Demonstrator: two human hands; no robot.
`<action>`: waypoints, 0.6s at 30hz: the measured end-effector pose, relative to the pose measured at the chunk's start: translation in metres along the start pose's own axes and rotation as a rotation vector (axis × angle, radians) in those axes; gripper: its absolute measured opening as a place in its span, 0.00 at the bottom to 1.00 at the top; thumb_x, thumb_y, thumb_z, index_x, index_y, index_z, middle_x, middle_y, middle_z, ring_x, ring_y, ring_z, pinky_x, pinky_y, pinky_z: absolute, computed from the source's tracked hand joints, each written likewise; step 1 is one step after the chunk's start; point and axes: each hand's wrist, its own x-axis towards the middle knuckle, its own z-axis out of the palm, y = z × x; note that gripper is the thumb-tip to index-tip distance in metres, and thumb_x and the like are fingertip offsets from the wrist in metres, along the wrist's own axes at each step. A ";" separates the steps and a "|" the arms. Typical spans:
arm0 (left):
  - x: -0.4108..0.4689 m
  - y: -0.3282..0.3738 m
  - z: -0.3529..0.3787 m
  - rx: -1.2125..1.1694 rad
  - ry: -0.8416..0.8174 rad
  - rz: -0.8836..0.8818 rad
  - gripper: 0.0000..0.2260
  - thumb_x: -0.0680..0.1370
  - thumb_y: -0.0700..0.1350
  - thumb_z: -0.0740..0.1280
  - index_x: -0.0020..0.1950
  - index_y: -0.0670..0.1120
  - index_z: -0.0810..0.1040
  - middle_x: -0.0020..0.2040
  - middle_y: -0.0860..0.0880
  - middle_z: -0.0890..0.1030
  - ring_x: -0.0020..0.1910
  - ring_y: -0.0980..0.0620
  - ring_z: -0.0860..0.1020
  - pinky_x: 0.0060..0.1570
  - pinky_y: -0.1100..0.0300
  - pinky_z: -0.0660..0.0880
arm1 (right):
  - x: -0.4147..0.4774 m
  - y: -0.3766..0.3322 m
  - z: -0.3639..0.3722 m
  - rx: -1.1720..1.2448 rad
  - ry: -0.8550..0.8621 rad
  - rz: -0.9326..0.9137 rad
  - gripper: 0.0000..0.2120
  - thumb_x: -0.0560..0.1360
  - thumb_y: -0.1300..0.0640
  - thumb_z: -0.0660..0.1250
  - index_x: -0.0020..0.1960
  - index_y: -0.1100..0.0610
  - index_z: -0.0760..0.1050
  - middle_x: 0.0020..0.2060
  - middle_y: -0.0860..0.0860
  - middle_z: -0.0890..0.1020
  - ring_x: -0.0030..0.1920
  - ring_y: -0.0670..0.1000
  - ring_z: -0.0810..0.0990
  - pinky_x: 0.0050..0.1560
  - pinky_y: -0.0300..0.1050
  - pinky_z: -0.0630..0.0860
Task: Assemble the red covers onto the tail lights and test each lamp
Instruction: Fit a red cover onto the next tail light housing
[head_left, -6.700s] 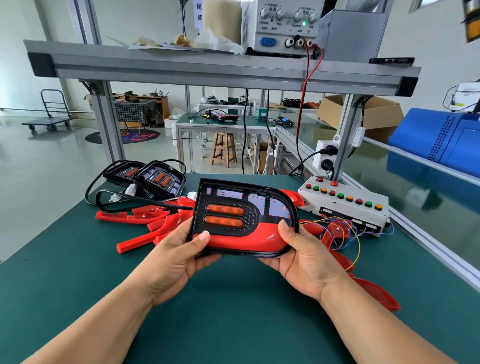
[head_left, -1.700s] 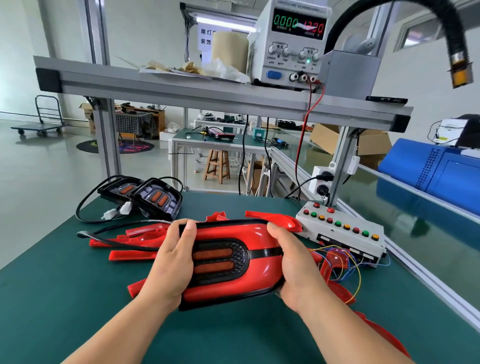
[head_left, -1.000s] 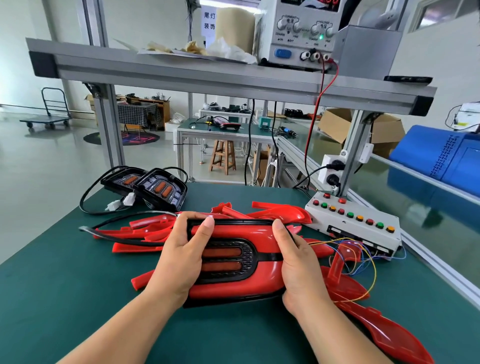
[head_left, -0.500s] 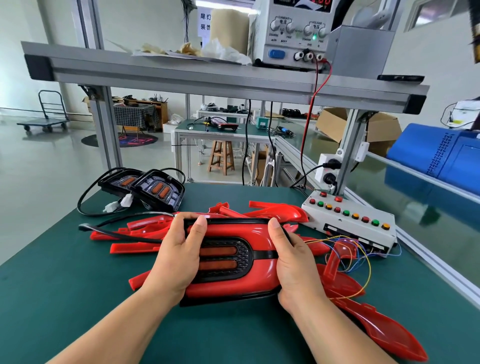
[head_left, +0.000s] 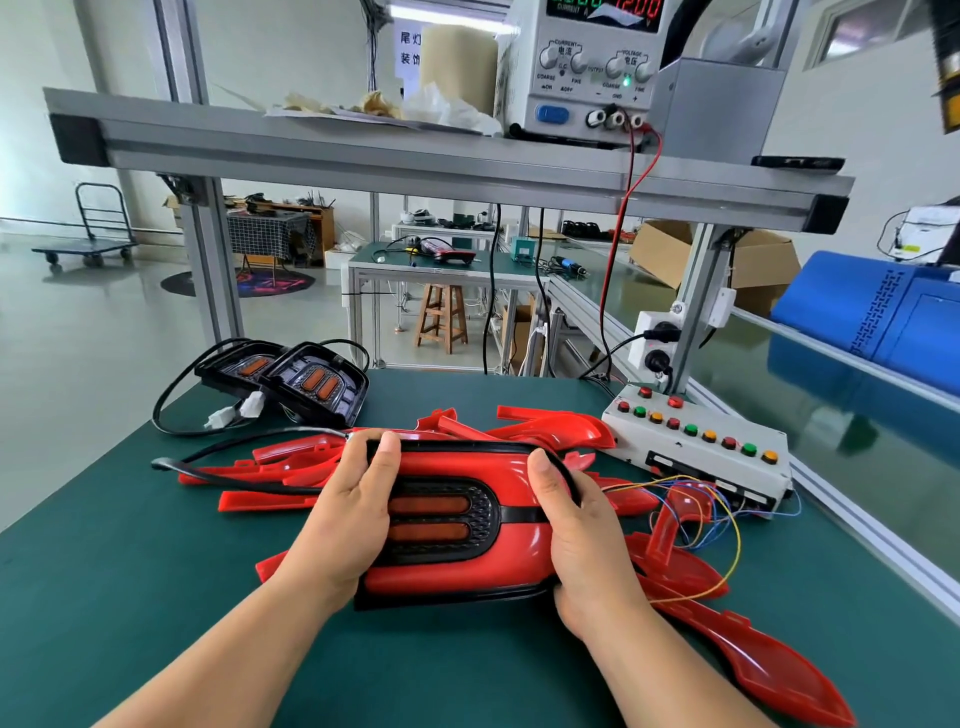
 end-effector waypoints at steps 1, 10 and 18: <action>0.000 0.000 -0.001 -0.005 -0.012 0.002 0.10 0.82 0.54 0.58 0.52 0.49 0.74 0.46 0.39 0.84 0.43 0.37 0.84 0.35 0.46 0.81 | 0.001 0.000 -0.001 0.004 0.001 0.001 0.26 0.64 0.41 0.75 0.55 0.57 0.81 0.49 0.58 0.86 0.51 0.60 0.84 0.55 0.64 0.79; 0.000 -0.005 -0.002 -0.022 -0.042 0.070 0.14 0.70 0.53 0.71 0.51 0.51 0.75 0.47 0.34 0.83 0.44 0.33 0.83 0.38 0.41 0.80 | 0.004 0.005 0.000 -0.005 0.020 -0.016 0.25 0.63 0.42 0.78 0.52 0.57 0.82 0.48 0.59 0.86 0.51 0.62 0.84 0.54 0.66 0.79; 0.002 -0.004 -0.003 -0.077 -0.024 0.020 0.12 0.70 0.51 0.71 0.50 0.49 0.75 0.44 0.35 0.83 0.41 0.32 0.83 0.35 0.43 0.80 | 0.005 0.006 -0.001 0.001 0.008 0.001 0.25 0.61 0.41 0.79 0.51 0.56 0.82 0.47 0.59 0.86 0.50 0.62 0.84 0.52 0.64 0.80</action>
